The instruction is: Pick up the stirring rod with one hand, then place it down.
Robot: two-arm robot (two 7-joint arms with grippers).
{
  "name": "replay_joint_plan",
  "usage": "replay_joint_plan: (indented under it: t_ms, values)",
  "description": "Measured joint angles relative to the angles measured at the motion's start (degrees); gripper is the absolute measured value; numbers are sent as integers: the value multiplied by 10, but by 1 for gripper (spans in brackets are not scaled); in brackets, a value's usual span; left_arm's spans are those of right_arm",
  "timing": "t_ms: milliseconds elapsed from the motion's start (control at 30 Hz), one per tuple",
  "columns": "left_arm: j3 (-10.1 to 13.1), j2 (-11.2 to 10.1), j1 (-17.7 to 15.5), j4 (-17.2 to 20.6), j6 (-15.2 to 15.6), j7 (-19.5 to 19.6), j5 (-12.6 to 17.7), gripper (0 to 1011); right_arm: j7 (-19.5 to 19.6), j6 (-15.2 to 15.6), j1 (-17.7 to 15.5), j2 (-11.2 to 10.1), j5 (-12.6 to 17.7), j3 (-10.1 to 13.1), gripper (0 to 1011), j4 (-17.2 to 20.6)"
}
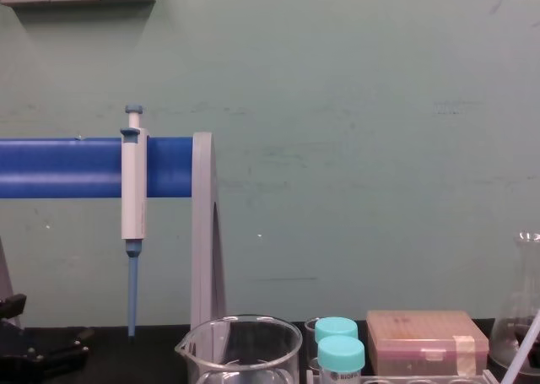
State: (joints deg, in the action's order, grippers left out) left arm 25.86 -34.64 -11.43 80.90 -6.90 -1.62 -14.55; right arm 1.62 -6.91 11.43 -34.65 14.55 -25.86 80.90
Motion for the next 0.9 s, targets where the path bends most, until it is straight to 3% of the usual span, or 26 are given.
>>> replay_joint_plan:
  t_ms: [900]
  values:
    - [0,0,0,0,0,0,0,1000,0,0,0,0,0,0,1003,0]
